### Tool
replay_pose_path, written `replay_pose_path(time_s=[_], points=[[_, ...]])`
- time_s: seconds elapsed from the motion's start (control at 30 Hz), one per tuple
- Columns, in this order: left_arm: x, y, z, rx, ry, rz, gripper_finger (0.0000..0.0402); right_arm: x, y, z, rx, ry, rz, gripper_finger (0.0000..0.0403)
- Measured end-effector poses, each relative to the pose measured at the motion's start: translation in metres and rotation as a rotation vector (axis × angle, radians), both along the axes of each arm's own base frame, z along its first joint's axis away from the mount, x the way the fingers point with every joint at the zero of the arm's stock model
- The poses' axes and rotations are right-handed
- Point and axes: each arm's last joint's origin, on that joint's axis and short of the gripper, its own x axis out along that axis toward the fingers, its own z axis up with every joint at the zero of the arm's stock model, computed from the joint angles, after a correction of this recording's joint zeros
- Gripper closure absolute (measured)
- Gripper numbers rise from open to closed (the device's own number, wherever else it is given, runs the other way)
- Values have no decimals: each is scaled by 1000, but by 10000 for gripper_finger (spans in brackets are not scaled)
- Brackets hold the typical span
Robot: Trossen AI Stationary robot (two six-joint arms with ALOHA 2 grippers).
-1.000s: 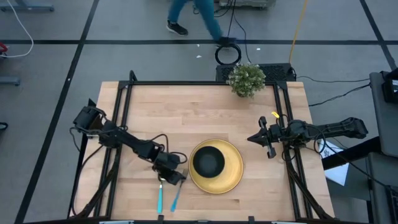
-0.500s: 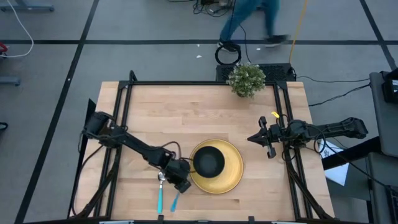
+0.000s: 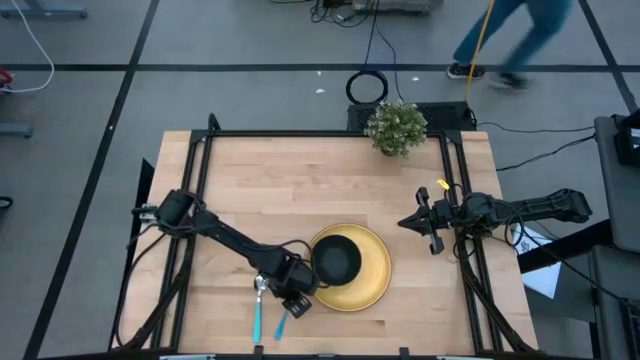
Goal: Set table place
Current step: Put the blue fork on the yellow plate to the right of the black bowl
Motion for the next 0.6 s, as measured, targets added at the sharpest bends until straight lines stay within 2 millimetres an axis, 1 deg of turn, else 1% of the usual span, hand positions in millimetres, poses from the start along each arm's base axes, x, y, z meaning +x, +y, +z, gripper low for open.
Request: replay_pose_path(time_s=[0.23, 0.3, 0.5, 0.6], points=[[3, 4, -5, 2, 33, 88, 241, 0, 0, 1, 2, -8, 0, 403], [4, 4, -12, 14, 52, 118, 241, 0, 0, 1, 2, -8, 0, 403], [4, 3, -18, 37, 83, 177, 241, 0, 0, 0, 2, -2, 0, 403], [4, 3, -18, 53, 79, 193, 254, 0, 0, 0, -1, 5, 0, 403]])
